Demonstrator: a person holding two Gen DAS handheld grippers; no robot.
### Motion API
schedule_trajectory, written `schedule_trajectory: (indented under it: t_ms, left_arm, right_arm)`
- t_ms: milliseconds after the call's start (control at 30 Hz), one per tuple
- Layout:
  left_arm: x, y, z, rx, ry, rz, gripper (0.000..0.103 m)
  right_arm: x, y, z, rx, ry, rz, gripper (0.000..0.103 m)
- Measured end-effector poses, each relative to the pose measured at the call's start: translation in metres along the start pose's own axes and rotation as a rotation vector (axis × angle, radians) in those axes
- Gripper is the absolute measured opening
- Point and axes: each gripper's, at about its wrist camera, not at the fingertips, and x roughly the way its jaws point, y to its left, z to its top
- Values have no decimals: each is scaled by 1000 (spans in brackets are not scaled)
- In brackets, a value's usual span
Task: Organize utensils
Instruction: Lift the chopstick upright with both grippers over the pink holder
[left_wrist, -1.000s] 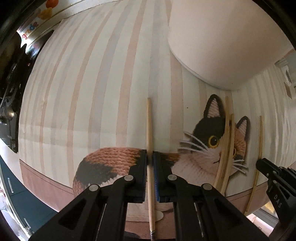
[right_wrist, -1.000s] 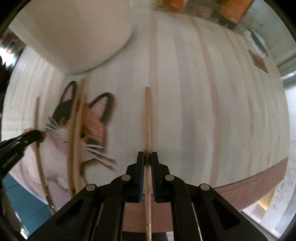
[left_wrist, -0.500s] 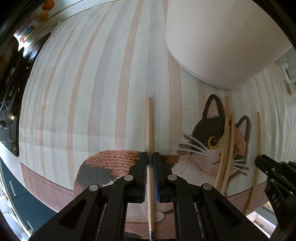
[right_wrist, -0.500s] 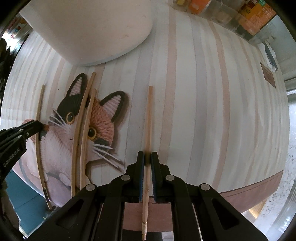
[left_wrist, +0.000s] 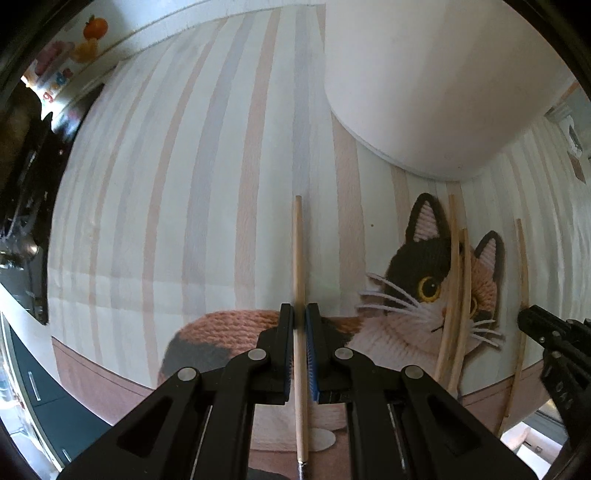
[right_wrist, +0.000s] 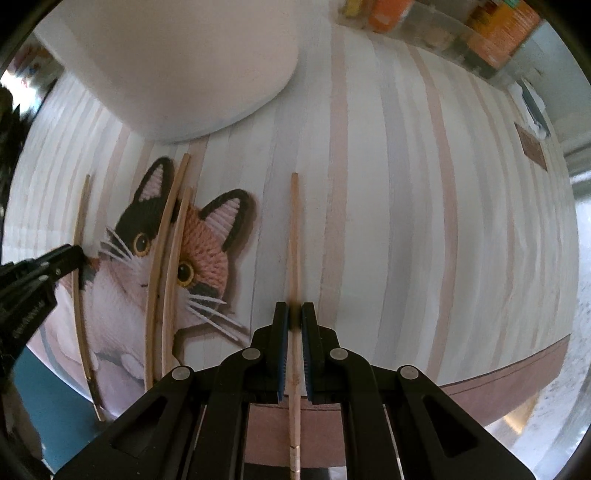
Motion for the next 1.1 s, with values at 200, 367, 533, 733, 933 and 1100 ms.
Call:
schedule_trajectory:
  t_ms: [200, 367, 533, 733, 933, 1100]
  left_arm:
    - [-36, 7, 2, -3, -113, 32, 4]
    - [-70, 18, 5, -12, -211, 62, 4]
    - [-104, 34, 8, -66, -301, 59, 4]
    - [-140, 54, 15, -109, -410, 66, 4]
    - [-177, 66, 22, -148, -499, 42, 4]
    - [-231, 77, 29, -222, -590, -53, 4]
  right_arm:
    - [-25, -21, -4, 86, -89, 40, 7]
    - [-58, -27, 2, 95, -200, 36, 7]
    - [-87, -32, 6, 109, -300, 48, 7]
    - [-121, -36, 1, 133, -458, 37, 7]
    - [-152, -42, 6, 150, -570, 47, 7]
    - [-186, -50, 14, 189, -661, 79, 7]
